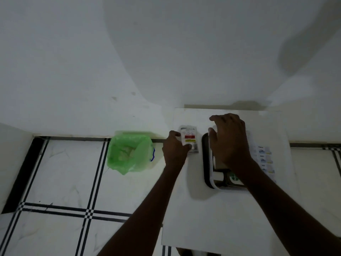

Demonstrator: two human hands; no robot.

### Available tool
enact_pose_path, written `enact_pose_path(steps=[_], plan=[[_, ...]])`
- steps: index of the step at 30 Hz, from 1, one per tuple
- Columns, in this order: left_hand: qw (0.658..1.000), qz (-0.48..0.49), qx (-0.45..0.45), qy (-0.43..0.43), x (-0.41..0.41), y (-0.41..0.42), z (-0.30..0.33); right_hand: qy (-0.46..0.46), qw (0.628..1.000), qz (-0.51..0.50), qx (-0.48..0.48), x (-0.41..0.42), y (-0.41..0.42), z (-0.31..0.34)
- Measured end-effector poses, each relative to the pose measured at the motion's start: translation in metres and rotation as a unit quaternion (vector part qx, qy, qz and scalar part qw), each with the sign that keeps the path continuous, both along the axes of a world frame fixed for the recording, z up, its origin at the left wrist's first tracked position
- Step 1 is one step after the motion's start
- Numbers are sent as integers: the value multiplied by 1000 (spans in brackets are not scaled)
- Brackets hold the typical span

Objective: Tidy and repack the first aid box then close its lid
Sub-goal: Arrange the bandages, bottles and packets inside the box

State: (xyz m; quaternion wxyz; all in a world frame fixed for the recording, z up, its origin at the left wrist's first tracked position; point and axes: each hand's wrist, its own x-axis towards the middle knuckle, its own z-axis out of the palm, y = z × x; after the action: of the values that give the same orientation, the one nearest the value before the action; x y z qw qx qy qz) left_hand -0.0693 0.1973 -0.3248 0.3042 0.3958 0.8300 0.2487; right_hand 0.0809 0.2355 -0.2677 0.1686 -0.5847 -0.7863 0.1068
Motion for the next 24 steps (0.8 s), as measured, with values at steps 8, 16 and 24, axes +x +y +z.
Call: enact_pose_path(steps=[8, 16, 24], plan=[[982, 66, 172, -31, 27, -12, 76, 107, 954, -278, -21, 115, -17, -8], [985, -27, 145, -86, 95, -30, 100, -71, 913, -333, -223, 135, -66, -57], [988, -137, 73, -19, 91, -38, 101, 119, 906, -354, -200, 134, -64, -74]])
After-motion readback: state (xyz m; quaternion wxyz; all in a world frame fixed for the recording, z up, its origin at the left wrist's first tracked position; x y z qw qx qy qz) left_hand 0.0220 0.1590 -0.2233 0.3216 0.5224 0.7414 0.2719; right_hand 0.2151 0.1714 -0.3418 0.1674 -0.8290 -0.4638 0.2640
